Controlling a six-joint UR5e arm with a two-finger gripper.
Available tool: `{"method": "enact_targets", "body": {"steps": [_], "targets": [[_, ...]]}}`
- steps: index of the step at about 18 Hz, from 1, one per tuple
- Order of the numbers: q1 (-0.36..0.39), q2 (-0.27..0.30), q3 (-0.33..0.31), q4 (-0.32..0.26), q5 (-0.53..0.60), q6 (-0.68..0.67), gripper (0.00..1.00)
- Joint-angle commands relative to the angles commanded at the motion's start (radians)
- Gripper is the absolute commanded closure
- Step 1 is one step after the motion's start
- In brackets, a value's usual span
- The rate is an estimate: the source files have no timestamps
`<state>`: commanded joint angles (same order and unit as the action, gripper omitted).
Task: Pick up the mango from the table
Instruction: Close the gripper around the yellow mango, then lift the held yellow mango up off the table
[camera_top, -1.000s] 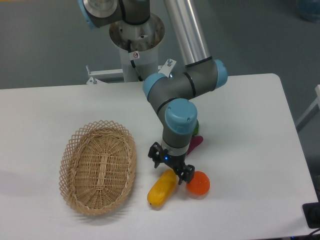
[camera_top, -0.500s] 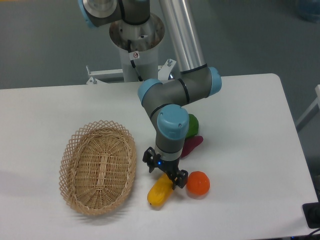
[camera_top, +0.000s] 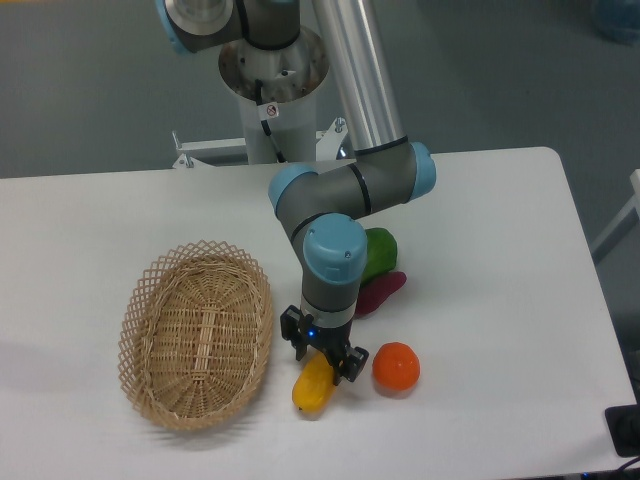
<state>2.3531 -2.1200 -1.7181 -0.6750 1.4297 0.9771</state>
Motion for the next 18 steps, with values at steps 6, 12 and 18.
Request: {"method": "enact_targets", "body": {"steps": [6,12,18], "targets": [[0.002,0.015,0.04,0.0,0.0,0.011,0.48],[0.066,0.103,0.103,-0.014,-0.012,0.011,0.48],[0.126,0.182,0.11,-0.101,-0.014,0.076,0.48]]}}
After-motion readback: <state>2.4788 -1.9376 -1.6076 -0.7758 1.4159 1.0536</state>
